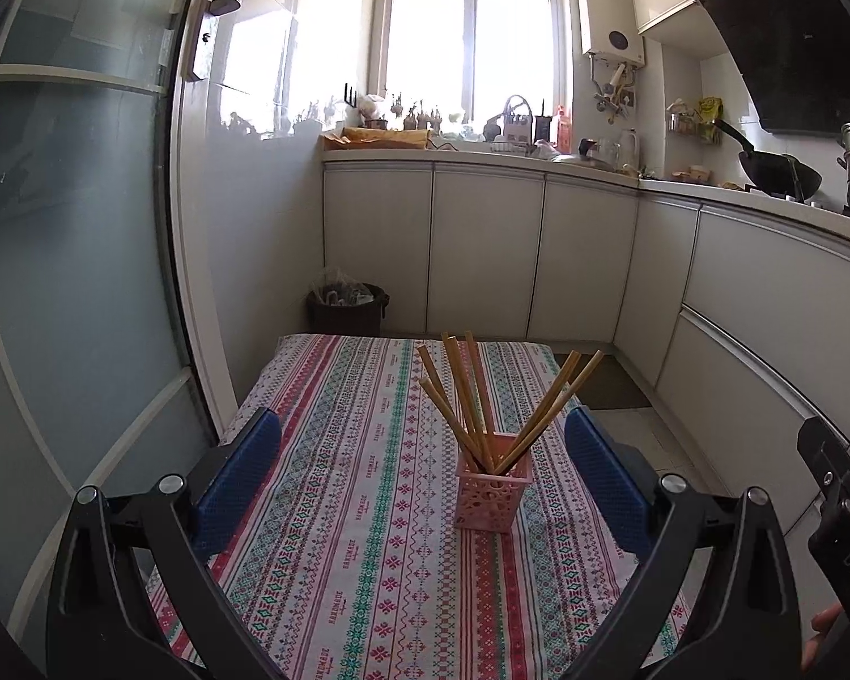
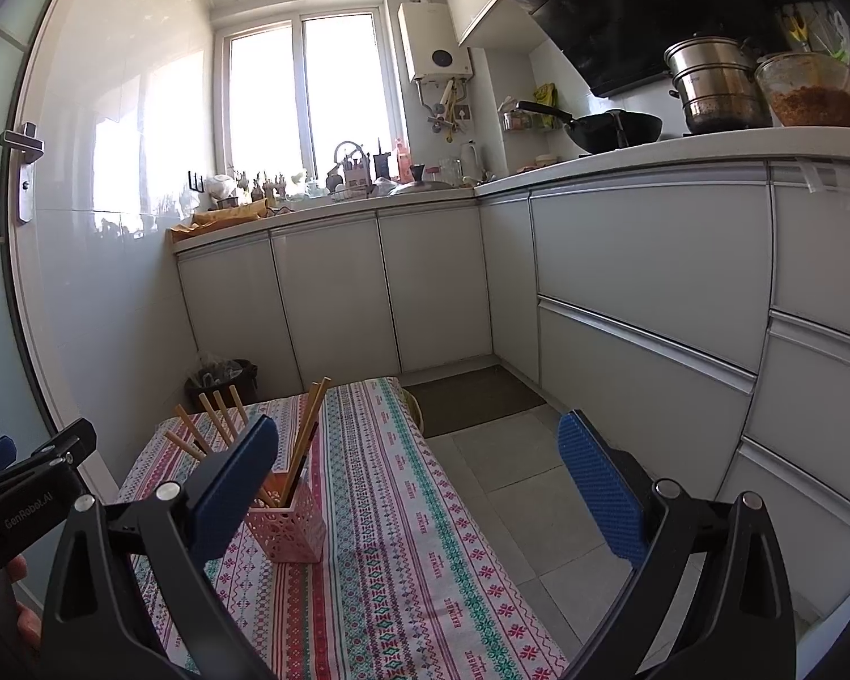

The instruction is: Organize utensils

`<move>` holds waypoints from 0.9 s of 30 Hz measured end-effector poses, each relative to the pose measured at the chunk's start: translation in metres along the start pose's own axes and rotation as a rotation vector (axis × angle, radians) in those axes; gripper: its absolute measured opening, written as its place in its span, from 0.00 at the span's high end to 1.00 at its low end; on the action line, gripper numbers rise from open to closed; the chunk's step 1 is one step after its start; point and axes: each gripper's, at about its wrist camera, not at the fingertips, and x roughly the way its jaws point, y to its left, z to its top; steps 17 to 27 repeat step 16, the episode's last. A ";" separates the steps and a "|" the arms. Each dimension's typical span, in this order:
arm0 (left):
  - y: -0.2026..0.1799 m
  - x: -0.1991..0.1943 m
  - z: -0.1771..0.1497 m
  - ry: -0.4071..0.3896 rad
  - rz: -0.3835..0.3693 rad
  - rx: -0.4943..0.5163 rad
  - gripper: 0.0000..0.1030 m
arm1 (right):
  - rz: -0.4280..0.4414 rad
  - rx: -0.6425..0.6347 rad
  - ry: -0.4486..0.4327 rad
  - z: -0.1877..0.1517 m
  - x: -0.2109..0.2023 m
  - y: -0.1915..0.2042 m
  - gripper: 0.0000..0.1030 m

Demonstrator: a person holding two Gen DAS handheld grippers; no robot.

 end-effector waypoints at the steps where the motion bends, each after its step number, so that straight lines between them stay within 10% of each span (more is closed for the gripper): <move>1: -0.001 -0.001 0.000 -0.007 -0.004 0.007 0.07 | 0.000 -0.001 0.000 0.000 0.000 0.000 0.06; 27: -0.007 -0.006 0.001 -0.032 -0.115 0.033 0.07 | 0.006 0.014 -0.014 0.000 0.000 -0.004 0.06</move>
